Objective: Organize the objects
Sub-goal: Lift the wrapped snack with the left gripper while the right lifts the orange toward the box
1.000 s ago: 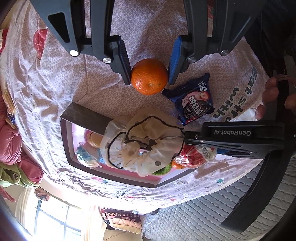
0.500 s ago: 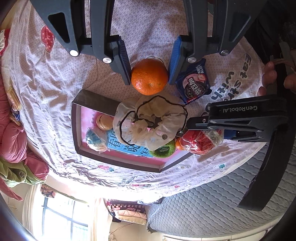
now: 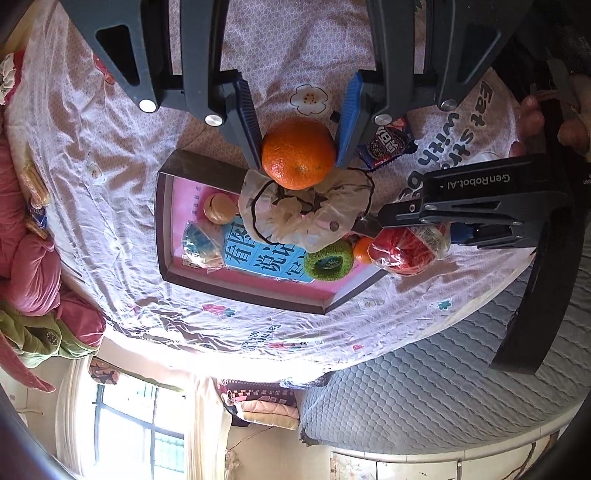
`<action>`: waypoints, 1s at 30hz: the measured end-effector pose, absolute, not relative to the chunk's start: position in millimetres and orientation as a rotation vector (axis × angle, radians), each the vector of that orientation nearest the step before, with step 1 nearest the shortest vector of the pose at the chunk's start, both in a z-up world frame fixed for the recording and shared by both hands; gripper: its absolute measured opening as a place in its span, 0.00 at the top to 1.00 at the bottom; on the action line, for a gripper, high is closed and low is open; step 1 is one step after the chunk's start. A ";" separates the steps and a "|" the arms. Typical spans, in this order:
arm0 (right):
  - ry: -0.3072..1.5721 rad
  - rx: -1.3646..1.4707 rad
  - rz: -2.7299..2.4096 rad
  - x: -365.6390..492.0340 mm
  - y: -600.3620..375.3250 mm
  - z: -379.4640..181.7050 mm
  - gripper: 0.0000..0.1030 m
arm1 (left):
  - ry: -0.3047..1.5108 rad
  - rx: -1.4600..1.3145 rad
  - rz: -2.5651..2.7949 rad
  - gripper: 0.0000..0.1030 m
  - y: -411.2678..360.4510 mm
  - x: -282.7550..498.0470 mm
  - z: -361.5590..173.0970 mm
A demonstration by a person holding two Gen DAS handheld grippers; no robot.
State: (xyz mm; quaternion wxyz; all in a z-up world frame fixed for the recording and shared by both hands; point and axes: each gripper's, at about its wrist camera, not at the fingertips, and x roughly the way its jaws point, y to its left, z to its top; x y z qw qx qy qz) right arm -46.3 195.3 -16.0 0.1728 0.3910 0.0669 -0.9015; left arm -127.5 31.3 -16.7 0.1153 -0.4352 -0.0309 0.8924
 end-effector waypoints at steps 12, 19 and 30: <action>0.141 1.096 -2.609 -56.2 208.3 -9.7 0.61 | -0.111 -1.231 2.615 0.47 37.5 -126.3 -5.5; 0.127 1.090 -2.627 -62.9 212.4 -10.3 0.61 | -0.116 -1.214 2.631 0.47 38.5 -128.4 -2.8; 0.083 1.070 -2.645 -69.4 215.4 -7.6 0.61 | -0.107 -1.199 2.642 0.47 39.5 -132.6 -2.6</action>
